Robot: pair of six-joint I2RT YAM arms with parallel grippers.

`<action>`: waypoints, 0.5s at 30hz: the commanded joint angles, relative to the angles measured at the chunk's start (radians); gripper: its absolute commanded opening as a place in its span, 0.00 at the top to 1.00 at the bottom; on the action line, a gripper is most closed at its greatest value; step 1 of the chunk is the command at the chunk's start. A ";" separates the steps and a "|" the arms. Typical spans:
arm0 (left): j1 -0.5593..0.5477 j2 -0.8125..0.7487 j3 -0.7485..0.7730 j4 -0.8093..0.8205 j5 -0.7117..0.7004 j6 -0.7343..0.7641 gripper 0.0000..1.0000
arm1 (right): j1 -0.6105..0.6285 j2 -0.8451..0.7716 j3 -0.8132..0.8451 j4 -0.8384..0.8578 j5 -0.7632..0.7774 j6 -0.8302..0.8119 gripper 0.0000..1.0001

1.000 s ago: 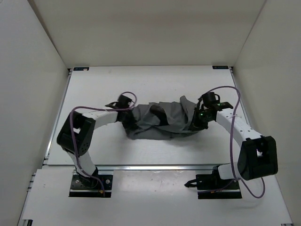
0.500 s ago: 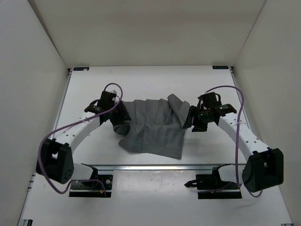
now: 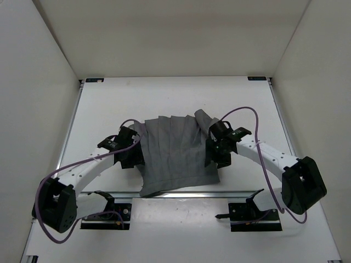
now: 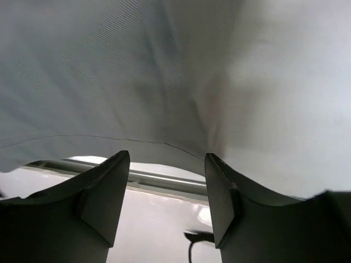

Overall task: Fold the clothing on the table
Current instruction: Flatten the skirt out

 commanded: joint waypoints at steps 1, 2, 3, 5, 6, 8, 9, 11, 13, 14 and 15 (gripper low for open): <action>-0.069 -0.071 -0.039 -0.021 -0.052 -0.027 0.36 | 0.029 -0.025 -0.018 -0.052 0.102 0.014 0.45; -0.081 -0.076 -0.060 -0.023 -0.052 -0.032 0.36 | 0.024 -0.022 -0.017 -0.068 0.101 0.004 0.44; -0.106 -0.083 -0.080 -0.014 -0.047 -0.053 0.36 | 0.017 -0.016 -0.023 -0.069 0.130 -0.006 0.44; -0.143 -0.088 -0.108 0.000 -0.037 -0.083 0.35 | 0.007 -0.011 -0.035 -0.063 0.124 -0.024 0.44; -0.170 -0.082 -0.114 0.008 -0.037 -0.096 0.36 | 0.009 -0.013 -0.044 -0.059 0.116 -0.024 0.43; -0.206 -0.067 -0.125 0.019 -0.035 -0.118 0.36 | 0.027 -0.008 -0.061 -0.040 0.110 -0.027 0.44; -0.221 -0.048 -0.126 0.026 -0.043 -0.121 0.35 | 0.027 -0.002 -0.073 -0.025 0.078 -0.023 0.43; -0.246 -0.015 -0.142 0.045 -0.041 -0.142 0.35 | 0.035 0.004 -0.095 -0.007 0.061 -0.023 0.43; -0.273 0.007 -0.143 0.081 -0.035 -0.168 0.36 | 0.043 0.022 -0.115 0.015 0.049 -0.023 0.44; -0.282 0.027 -0.140 0.103 -0.034 -0.178 0.35 | 0.044 0.033 -0.124 0.021 0.046 -0.024 0.45; -0.313 0.041 -0.139 0.132 -0.021 -0.196 0.41 | 0.044 0.045 -0.135 0.024 0.029 -0.026 0.49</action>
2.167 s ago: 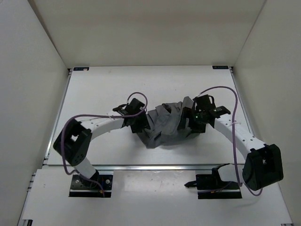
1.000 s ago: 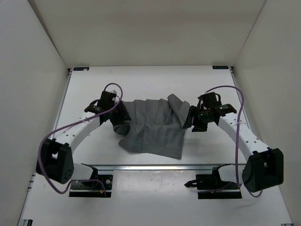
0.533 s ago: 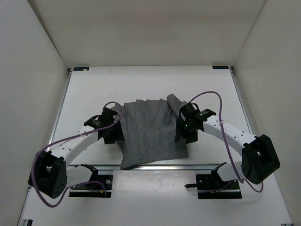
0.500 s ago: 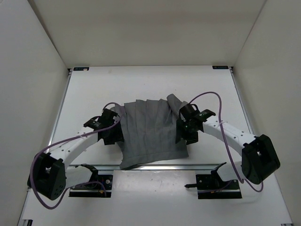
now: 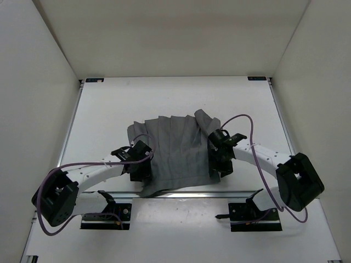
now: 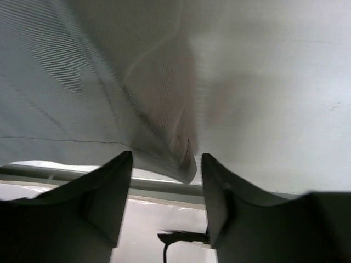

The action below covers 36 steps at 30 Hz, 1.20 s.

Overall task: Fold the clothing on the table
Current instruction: Flatten the skirt out

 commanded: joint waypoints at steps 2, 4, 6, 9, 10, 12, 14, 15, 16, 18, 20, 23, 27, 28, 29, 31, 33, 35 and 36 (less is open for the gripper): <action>-0.071 0.053 0.000 0.134 0.019 -0.079 0.51 | 0.025 0.036 -0.030 0.061 -0.059 -0.012 0.57; -0.102 0.088 0.006 0.177 0.049 -0.093 0.68 | 0.028 0.042 -0.034 0.081 -0.091 -0.014 0.74; -0.114 0.122 0.015 0.193 0.064 -0.097 0.90 | 0.022 0.044 -0.037 0.099 -0.139 -0.017 0.99; -0.087 0.156 0.070 0.191 0.084 -0.062 1.00 | 0.011 0.048 0.010 0.107 -0.185 -0.020 1.00; -0.016 0.163 0.117 0.162 0.057 -0.013 1.00 | -0.009 0.039 0.051 0.111 -0.197 -0.022 1.00; 0.091 0.212 0.307 0.112 0.047 0.053 1.00 | -0.052 0.080 0.245 0.114 -0.231 -0.064 1.00; 0.208 0.307 0.550 0.035 0.036 0.139 1.00 | -0.110 0.218 0.530 0.003 -0.219 -0.135 1.00; 0.267 0.382 0.762 -0.038 0.038 0.148 1.00 | -0.125 0.300 0.773 -0.080 -0.182 -0.152 1.00; 0.312 0.419 0.876 -0.074 0.014 0.176 1.00 | -0.139 0.353 0.915 -0.129 -0.132 -0.184 1.00; 0.351 0.565 1.327 -0.235 -0.008 0.196 1.00 | -0.149 0.538 1.481 -0.308 -0.084 -0.213 1.00; 0.380 0.634 1.628 -0.325 -0.040 0.214 1.00 | -0.185 0.649 1.826 -0.411 -0.100 -0.224 1.00; 0.402 0.554 1.530 -0.289 -0.014 0.208 1.00 | -0.217 0.683 1.923 -0.478 -0.116 -0.209 1.00; 0.395 0.293 1.003 -0.076 0.007 0.197 1.00 | -0.143 0.534 1.483 -0.374 -0.006 -0.278 1.00; 0.397 0.235 0.862 -0.033 0.003 0.181 1.00 | -0.124 0.495 1.255 -0.323 0.022 -0.272 1.00; 0.395 0.188 0.730 0.004 0.025 0.176 1.00 | -0.119 0.337 1.017 -0.130 -0.005 -0.261 1.00; 0.395 0.133 0.549 0.034 0.042 0.168 1.00 | -0.138 0.190 0.678 0.060 -0.089 -0.197 1.00; 0.388 0.118 0.398 0.042 0.065 0.168 1.00 | -0.184 0.075 0.398 0.219 -0.198 -0.103 1.00; 0.386 0.113 0.282 0.065 0.081 0.174 1.00 | -0.228 -0.007 0.196 0.298 -0.242 -0.048 1.00; 0.392 0.116 0.224 0.068 0.084 0.179 1.00 | -0.230 -0.050 0.095 0.330 -0.251 -0.032 1.00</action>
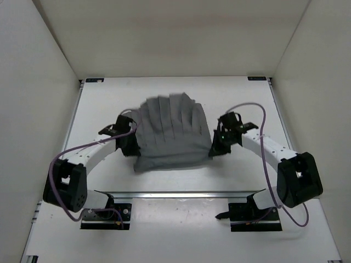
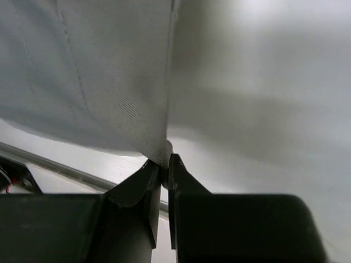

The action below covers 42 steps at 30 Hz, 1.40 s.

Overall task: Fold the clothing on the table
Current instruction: Flatten the skirt out, then fold the skirt

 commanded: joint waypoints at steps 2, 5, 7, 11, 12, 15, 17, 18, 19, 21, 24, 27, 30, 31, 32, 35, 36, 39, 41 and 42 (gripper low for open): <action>-0.019 -0.010 -0.187 0.026 0.038 0.026 1.00 | -0.030 -0.183 -0.298 0.217 -0.027 0.123 1.00; -0.027 -0.036 -0.235 0.020 0.031 0.034 1.00 | -0.026 -0.284 -0.409 0.227 -0.034 0.166 1.00; -0.026 -0.070 -0.255 0.006 0.038 0.034 1.00 | -0.039 -0.342 -0.478 0.229 -0.051 0.181 1.00; -0.032 -0.136 -0.316 -0.003 0.038 0.034 0.86 | -0.053 -0.415 -0.576 0.235 -0.084 0.196 1.00; -0.038 -0.143 -0.325 0.000 0.044 0.031 0.81 | -0.056 -0.419 -0.582 0.249 -0.089 0.204 1.00; -0.045 -0.153 -0.321 0.000 0.050 0.016 0.48 | -0.056 -0.429 -0.604 0.249 -0.086 0.196 1.00; -0.065 -0.148 -0.305 -0.038 0.017 0.011 0.38 | -0.047 -0.413 -0.587 0.229 -0.068 0.196 1.00; -0.090 -0.154 -0.298 -0.051 0.012 0.010 0.35 | -0.040 -0.424 -0.581 0.215 -0.060 0.199 1.00; -0.104 -0.157 -0.298 -0.061 0.012 0.002 0.36 | -0.035 -0.429 -0.581 0.223 -0.057 0.206 1.00; -0.125 -0.195 -0.327 -0.068 0.015 -0.018 0.35 | -0.039 -0.427 -0.576 0.220 -0.060 0.202 1.00; -0.173 -0.252 -0.383 -0.039 0.030 -0.081 0.32 | -0.030 -0.415 -0.576 0.243 -0.060 0.207 1.00; -0.229 -0.265 -0.420 -0.005 0.046 -0.139 0.33 | 0.003 -0.398 -0.563 0.243 -0.046 0.230 1.00; -0.285 -0.240 -0.434 0.032 0.046 -0.179 0.37 | 0.045 -0.375 -0.543 0.235 -0.025 0.235 1.00; -0.297 -0.219 -0.440 0.056 0.063 -0.185 0.40 | 0.059 -0.358 -0.529 0.224 -0.013 0.229 1.00; -0.311 -0.206 -0.445 0.064 0.063 -0.184 0.47 | 0.071 -0.357 -0.526 0.221 -0.002 0.227 1.00; -0.303 -0.138 -0.402 0.116 0.077 -0.135 0.91 | 0.065 -0.288 -0.465 0.185 -0.009 0.166 1.00; -0.285 -0.096 -0.375 0.112 0.074 -0.110 1.00 | 0.027 -0.243 -0.419 0.166 -0.020 0.129 1.00; -0.195 0.040 -0.157 0.077 0.084 -0.032 1.00 | -0.052 -0.122 -0.205 0.084 -0.026 0.036 1.00; -0.155 0.114 0.127 0.020 0.064 0.002 1.00 | -0.070 -0.070 -0.005 0.028 0.045 -0.020 1.00; -0.135 0.146 0.206 -0.011 0.045 -0.004 1.00 | -0.064 -0.030 0.151 -0.010 0.066 -0.053 1.00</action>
